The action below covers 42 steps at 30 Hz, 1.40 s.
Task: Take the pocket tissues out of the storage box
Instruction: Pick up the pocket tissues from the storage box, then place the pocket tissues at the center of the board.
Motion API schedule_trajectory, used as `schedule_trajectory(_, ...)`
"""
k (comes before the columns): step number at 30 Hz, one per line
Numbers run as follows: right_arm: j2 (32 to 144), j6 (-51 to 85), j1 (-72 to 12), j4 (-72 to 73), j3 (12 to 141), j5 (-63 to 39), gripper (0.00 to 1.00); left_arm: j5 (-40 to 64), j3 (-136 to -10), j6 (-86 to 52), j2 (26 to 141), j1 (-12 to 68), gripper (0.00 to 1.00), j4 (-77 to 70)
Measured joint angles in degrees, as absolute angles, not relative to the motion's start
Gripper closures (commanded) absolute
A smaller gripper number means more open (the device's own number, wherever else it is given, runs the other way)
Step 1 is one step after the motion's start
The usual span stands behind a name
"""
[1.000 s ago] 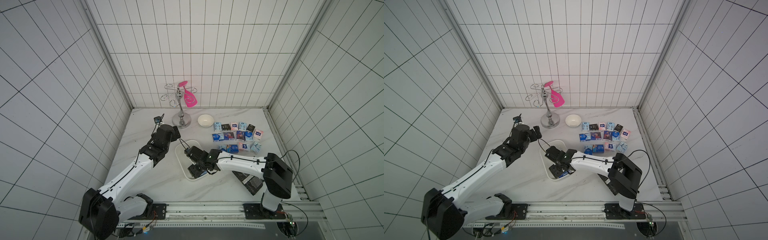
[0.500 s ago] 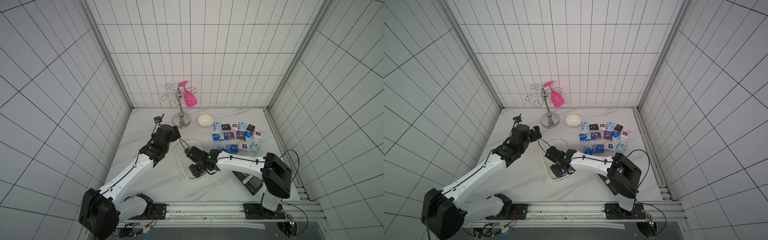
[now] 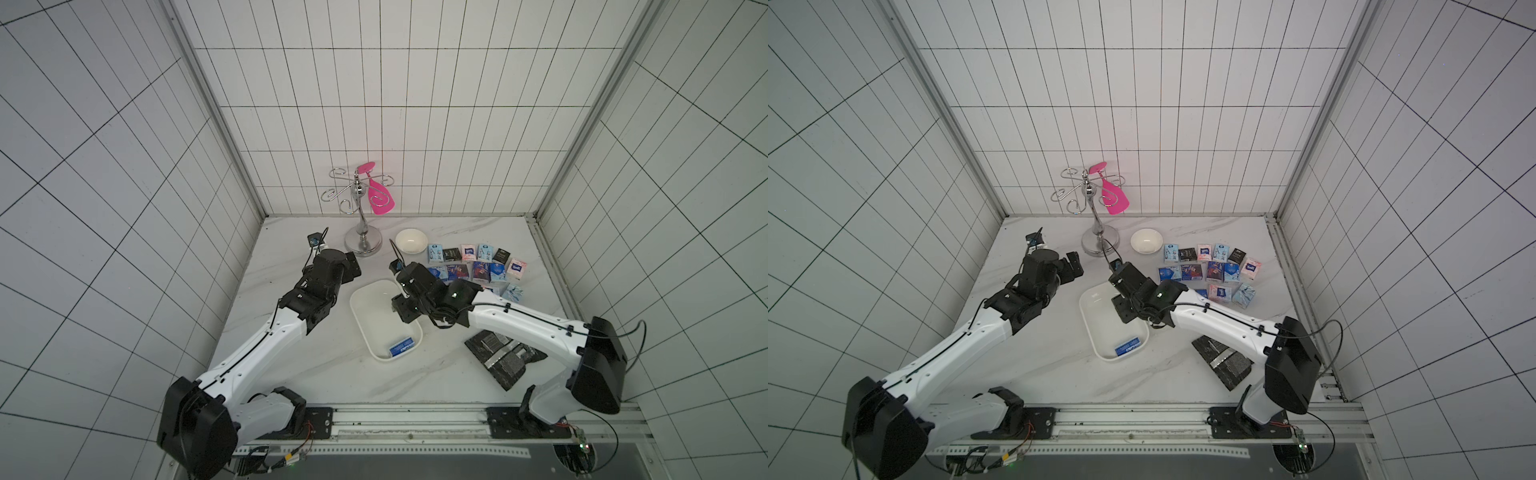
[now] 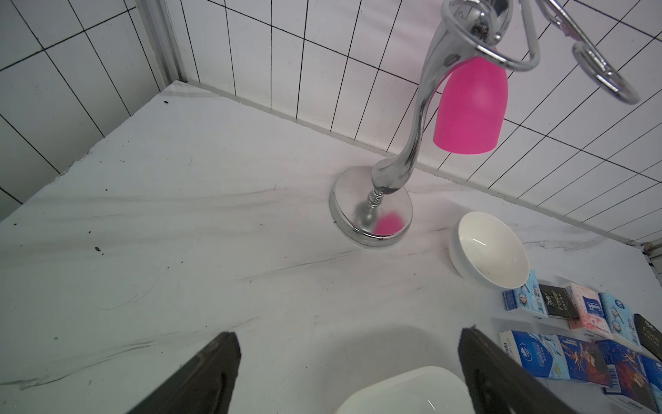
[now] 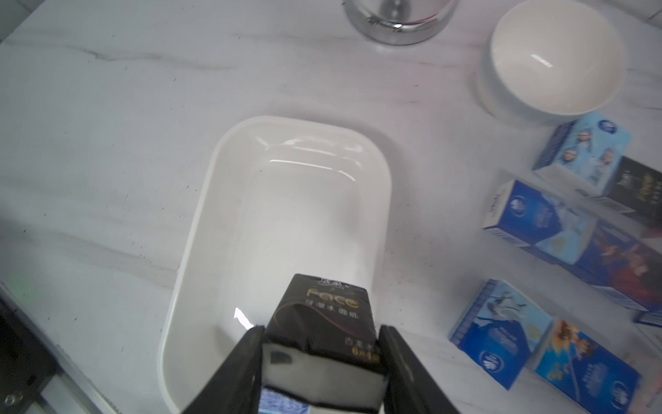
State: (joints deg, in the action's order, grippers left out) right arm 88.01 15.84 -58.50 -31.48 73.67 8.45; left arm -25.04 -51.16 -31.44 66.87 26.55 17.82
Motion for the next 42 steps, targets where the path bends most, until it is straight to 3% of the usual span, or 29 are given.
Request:
schedule_trajectory(9,88.9,15.4,-43.0,-31.6,73.7,7.1,0.49,-25.0,-51.2,-31.5,66.7,26.5,0.02,17.8)
schedule_trajectory(21,106.9,14.7,-42.3,-33.1,78.5,3.6,0.48,-25.1,-51.2,-31.4,66.7,26.5,0.01,17.8)
schedule_trajectory(29,113.5,14.2,-42.3,-34.6,86.8,3.4,0.40,-25.0,-51.2,-31.4,66.7,26.4,0.01,17.8)
schedule_trajectory(42,117.6,13.4,-41.8,-38.6,91.9,3.4,0.40,-25.0,-51.2,-31.4,66.7,26.1,0.01,17.8)
